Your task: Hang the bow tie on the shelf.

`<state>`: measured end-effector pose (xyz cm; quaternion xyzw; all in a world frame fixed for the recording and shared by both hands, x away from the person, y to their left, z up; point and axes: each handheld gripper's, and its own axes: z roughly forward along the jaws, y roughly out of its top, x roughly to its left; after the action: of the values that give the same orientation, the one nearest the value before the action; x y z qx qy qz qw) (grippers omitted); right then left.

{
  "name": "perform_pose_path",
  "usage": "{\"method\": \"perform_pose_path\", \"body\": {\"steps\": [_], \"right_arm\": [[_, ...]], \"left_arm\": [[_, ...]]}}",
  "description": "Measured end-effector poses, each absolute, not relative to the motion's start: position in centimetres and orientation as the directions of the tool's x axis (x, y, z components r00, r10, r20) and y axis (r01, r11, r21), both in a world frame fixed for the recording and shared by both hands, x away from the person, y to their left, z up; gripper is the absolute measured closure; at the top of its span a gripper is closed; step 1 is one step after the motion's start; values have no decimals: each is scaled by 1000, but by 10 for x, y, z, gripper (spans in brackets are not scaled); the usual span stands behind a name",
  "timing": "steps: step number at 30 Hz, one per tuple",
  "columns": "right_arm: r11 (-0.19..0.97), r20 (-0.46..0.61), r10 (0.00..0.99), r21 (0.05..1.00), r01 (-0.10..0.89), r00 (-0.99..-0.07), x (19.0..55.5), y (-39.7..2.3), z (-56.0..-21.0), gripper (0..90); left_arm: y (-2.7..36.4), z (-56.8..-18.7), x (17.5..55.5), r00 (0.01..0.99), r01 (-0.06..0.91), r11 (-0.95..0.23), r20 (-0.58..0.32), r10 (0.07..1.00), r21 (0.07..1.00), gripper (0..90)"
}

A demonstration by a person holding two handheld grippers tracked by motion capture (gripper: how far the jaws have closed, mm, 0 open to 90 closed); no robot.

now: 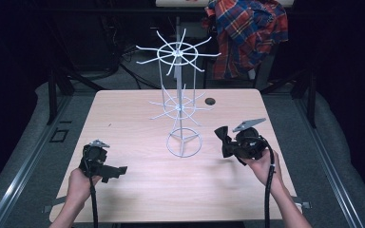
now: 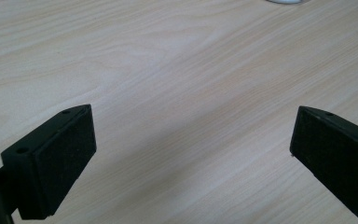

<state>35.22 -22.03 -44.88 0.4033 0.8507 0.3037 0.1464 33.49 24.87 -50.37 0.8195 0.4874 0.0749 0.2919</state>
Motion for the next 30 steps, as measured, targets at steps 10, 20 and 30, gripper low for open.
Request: {"method": "perform_pose_path", "body": {"steps": [10,20,30], "right_arm": [[459,15,780,667,588,-626,358,-219,-435,790],[440,34,779,681,585,-626,365,-218,-427,790],[419,42,789,693,587,-613,370,-218,-418,790]], "left_arm": [[248,-503,334,512,752,-355,-152,846,555,5],[248,-502,333,515,749,-353,-156,843,561,5],[246,-502,332,524,745,-361,-156,838,561,5]]}}
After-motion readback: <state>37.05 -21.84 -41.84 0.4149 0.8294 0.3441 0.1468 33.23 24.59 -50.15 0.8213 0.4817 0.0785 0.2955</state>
